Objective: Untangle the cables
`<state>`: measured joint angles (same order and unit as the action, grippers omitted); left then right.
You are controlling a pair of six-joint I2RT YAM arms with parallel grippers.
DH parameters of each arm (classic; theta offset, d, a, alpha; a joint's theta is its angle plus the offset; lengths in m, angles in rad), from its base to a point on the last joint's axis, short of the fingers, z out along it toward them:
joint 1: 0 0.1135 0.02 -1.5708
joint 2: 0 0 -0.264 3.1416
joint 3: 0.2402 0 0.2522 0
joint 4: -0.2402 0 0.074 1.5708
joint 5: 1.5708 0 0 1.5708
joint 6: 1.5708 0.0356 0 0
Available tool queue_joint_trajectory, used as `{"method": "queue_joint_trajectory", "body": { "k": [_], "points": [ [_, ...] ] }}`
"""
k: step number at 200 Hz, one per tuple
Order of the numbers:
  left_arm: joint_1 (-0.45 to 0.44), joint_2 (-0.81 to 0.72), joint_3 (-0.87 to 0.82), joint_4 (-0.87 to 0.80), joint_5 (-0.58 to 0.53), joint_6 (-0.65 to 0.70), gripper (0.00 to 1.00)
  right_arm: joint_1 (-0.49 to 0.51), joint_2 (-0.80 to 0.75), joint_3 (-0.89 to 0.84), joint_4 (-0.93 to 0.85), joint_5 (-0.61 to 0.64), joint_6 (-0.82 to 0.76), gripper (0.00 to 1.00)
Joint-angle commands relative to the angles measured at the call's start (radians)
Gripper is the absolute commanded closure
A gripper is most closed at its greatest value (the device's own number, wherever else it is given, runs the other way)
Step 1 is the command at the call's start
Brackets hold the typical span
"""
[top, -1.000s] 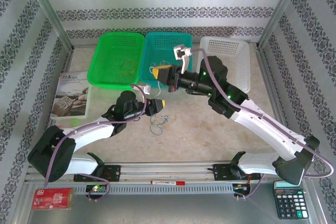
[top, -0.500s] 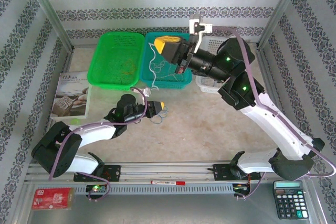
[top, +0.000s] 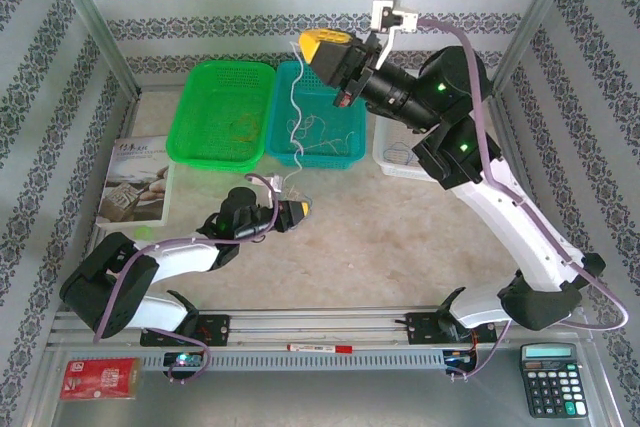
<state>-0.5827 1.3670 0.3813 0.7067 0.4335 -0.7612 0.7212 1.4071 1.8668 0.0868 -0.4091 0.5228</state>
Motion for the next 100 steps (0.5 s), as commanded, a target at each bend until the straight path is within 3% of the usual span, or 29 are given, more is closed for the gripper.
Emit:
{"method": "queue_joint_trajectory", "body": {
  "k": [1, 76, 100],
  "points": [
    [-0.016, 0.004, -0.027, 0.078, -0.016, -0.01, 0.81, -0.017, 0.008, 0.085, 0.053, -0.002, -0.023, 1.0],
    [-0.016, 0.026, -0.066, 0.124, -0.018, -0.033, 0.81, -0.035, 0.037, 0.177, 0.03, -0.016, -0.036, 1.0],
    [-0.016, 0.016, -0.065, 0.115, -0.019, -0.032, 0.77, -0.039, 0.038, 0.174, 0.032, -0.02, -0.031, 1.0]
  ]
}}
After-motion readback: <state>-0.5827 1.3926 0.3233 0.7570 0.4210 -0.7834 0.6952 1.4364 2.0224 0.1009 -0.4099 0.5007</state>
